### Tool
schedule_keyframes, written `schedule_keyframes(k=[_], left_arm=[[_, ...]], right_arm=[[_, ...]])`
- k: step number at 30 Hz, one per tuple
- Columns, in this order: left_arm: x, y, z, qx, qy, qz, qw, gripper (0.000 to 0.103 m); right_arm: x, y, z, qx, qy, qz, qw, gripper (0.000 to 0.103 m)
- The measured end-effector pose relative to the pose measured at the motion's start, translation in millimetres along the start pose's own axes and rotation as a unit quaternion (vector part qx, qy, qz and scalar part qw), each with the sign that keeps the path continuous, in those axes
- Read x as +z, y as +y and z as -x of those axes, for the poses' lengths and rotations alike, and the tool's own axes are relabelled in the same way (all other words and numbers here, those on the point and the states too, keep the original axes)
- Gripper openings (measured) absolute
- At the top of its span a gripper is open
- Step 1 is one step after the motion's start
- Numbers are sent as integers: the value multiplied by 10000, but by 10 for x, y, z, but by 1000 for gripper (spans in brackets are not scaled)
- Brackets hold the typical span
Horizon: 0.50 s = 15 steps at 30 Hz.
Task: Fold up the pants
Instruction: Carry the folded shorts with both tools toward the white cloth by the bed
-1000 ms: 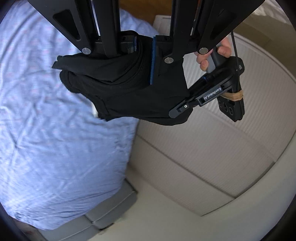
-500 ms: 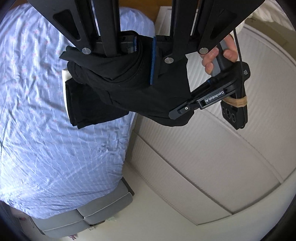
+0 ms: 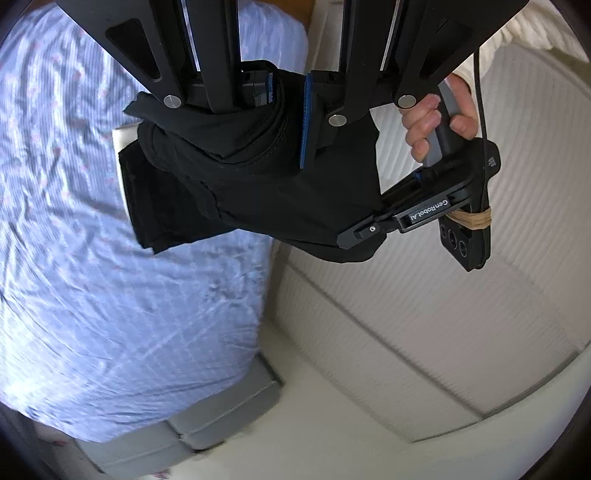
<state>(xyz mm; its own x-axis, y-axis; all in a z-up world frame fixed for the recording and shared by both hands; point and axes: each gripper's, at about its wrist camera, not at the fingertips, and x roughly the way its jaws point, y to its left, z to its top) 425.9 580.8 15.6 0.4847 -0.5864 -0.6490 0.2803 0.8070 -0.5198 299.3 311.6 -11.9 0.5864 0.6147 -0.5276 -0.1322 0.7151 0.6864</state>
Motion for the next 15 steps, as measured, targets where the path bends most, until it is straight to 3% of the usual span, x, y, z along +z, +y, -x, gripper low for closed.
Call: schedule_keyframes(k=[6, 11, 15], left_arm=[[575, 5, -670, -361, 687, -588, 9952, 9], [922, 31, -1067, -626, 863, -959, 9897, 9], [956, 303, -1310, -451, 1144, -1364, 9830, 9]], right_arm=[[162, -171, -208, -530, -570, -726, 9943, 12], [196, -164, -394, -1029, -1073, -1149, 9822, 12], [13, -220, -823, -1254, -908, -1752, 9723, 14]])
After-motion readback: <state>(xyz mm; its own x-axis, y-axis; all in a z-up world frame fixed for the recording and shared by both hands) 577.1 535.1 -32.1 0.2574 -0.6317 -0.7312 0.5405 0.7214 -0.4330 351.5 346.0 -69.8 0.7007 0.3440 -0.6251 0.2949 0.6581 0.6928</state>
